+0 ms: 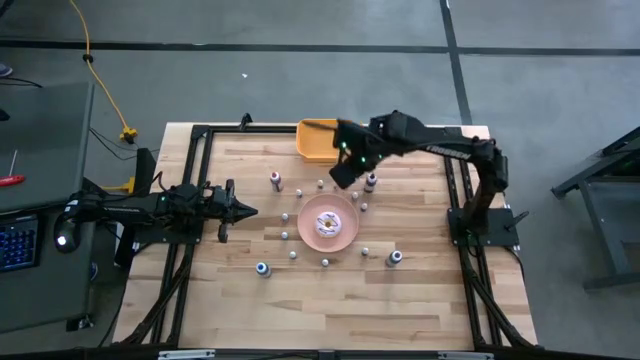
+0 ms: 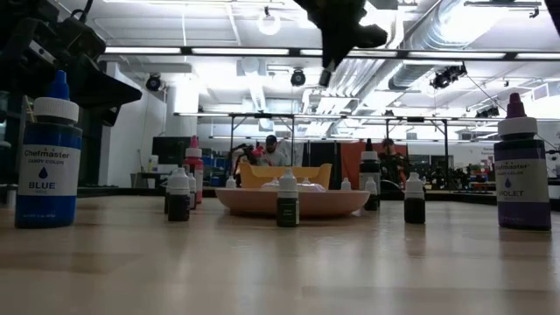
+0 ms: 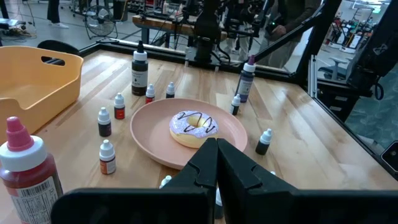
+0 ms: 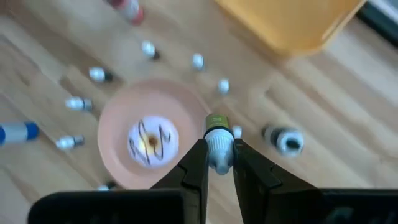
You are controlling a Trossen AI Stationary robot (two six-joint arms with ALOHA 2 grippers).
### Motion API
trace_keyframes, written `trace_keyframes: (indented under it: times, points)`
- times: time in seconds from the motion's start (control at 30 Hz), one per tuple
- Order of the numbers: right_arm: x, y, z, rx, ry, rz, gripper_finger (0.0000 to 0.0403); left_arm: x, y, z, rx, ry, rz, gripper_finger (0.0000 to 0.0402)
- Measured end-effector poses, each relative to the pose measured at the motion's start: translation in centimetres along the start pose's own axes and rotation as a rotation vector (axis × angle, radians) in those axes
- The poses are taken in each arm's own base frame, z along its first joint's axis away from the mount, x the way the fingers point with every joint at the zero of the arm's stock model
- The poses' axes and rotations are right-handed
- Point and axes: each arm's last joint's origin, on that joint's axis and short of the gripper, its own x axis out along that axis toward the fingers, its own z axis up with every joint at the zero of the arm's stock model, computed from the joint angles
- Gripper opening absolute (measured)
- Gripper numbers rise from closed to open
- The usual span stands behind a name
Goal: Pick & Place food coloring
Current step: Put the small green food coloring bottle into the orange bin
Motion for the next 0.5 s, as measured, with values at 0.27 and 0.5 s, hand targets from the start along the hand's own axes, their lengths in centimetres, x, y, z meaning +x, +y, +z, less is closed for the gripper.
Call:
trace_keyframes:
  times: [0.27, 0.5]
  points:
    - [1.7, -0.6, 4.6, -0.048, -0.003, 0.009, 0.0048, 0.0, 0.0, 0.0, 0.000, 0.000, 0.000, 0.0001]
    - [5.1, -2.6, 8.1, -0.037, 0.021, -0.031, 0.0053, 0.0, 0.0, 0.0, 0.000, 0.001, 0.000, 0.0001]
